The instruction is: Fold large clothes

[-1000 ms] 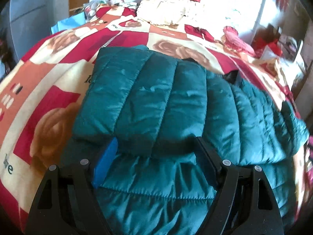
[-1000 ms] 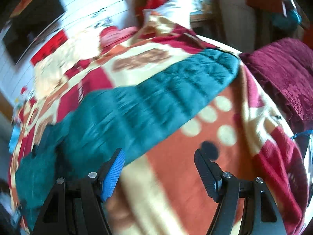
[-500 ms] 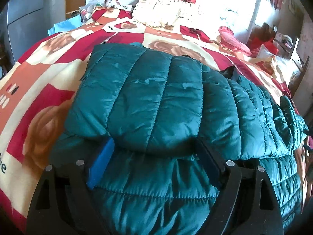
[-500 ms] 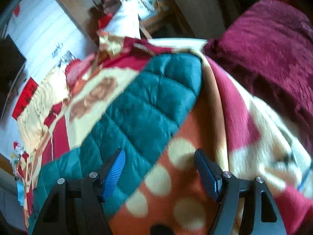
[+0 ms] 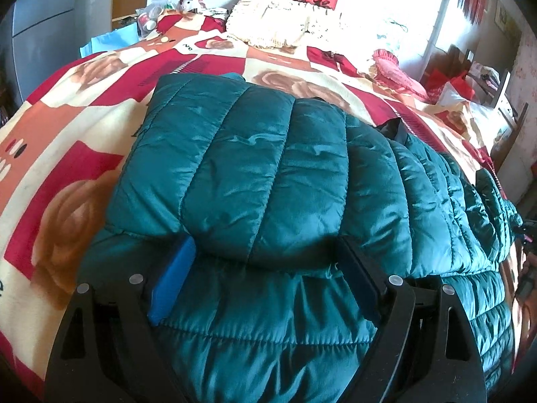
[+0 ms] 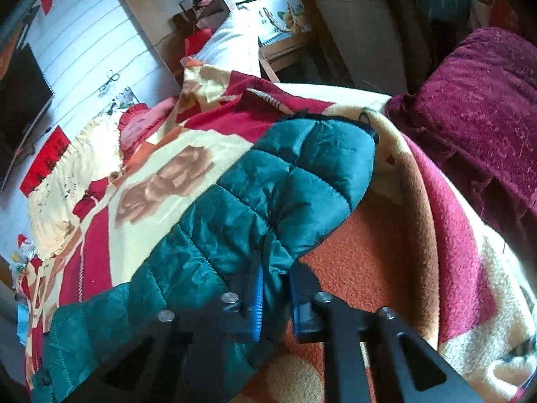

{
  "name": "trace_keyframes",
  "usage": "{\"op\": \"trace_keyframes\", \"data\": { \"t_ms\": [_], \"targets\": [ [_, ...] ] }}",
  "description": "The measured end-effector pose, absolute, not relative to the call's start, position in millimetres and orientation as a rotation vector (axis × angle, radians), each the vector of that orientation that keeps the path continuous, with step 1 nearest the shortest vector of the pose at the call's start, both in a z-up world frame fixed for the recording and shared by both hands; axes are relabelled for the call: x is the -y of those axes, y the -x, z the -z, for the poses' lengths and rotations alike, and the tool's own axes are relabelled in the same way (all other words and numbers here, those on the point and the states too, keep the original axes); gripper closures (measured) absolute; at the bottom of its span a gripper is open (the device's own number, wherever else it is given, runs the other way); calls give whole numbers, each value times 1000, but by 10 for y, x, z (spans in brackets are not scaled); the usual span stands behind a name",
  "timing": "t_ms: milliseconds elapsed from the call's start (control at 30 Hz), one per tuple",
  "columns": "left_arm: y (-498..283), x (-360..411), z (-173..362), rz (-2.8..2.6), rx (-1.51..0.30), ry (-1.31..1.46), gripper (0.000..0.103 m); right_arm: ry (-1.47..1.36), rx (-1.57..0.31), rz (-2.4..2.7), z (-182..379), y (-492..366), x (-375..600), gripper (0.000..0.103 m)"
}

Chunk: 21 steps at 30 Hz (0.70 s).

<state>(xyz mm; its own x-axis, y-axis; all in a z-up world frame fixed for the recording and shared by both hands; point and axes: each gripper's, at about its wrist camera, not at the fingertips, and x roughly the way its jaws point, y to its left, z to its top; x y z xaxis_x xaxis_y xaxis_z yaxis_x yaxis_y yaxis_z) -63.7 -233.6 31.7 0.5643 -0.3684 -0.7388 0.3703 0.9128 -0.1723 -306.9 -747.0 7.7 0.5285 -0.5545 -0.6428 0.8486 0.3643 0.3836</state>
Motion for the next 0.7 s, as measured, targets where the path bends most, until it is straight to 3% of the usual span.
{"op": "trace_keyframes", "data": {
  "t_ms": [233, 700],
  "targets": [
    [634, 2334, -316, 435, -869, -2, 17, -748, -306, 756, -605, 3234, 7163, 95],
    [762, 2129, -639, 461, -868, 3, 17, -522, -366, 256, -1552, 2627, 5205, 96]
  ]
}}
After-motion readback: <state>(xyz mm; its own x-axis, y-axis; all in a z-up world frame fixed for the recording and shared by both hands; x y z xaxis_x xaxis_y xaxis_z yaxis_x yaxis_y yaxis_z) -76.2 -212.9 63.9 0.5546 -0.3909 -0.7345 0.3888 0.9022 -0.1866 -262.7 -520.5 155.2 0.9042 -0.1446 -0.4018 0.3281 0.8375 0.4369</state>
